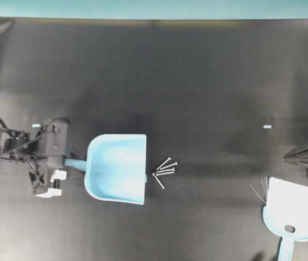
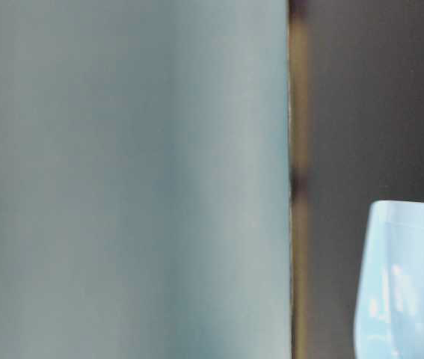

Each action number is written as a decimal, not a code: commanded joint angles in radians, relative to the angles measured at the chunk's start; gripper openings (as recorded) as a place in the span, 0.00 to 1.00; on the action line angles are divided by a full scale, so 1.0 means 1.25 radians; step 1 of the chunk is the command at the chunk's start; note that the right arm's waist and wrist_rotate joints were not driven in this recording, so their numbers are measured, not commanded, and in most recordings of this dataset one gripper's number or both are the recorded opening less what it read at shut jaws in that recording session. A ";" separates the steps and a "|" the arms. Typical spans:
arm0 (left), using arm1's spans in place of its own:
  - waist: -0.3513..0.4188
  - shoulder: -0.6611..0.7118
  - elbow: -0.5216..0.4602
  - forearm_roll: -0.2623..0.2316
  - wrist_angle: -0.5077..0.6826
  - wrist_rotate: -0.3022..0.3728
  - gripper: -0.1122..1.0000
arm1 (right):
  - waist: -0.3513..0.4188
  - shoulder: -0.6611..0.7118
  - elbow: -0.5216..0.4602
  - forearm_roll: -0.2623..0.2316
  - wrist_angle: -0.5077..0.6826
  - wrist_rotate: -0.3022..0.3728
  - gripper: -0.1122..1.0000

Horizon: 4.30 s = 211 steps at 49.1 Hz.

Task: Hold the dustpan with the left arm, while a human hand uses a hand brush to gather screws into the dustpan.
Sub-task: 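Hold the dustpan steady with the left gripper while screws are brushed in, then keep holding the dustpan with screws in it using the left gripper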

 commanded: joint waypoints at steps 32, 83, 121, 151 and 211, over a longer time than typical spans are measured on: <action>0.010 0.009 -0.010 0.002 0.047 -0.006 0.38 | 0.000 0.002 -0.005 0.000 -0.005 0.000 0.10; 0.038 0.109 -0.082 0.002 0.050 0.076 0.38 | 0.000 0.002 -0.004 0.000 -0.005 0.000 0.10; 0.020 0.126 -0.115 0.002 0.134 0.065 0.38 | 0.000 0.001 -0.004 0.000 -0.002 0.001 0.10; 0.016 0.130 -0.085 0.002 0.077 0.047 0.38 | 0.000 0.000 -0.005 -0.001 -0.002 0.000 0.10; 0.048 0.086 0.061 0.004 -0.341 0.054 0.38 | 0.000 0.000 -0.005 0.000 -0.002 0.001 0.10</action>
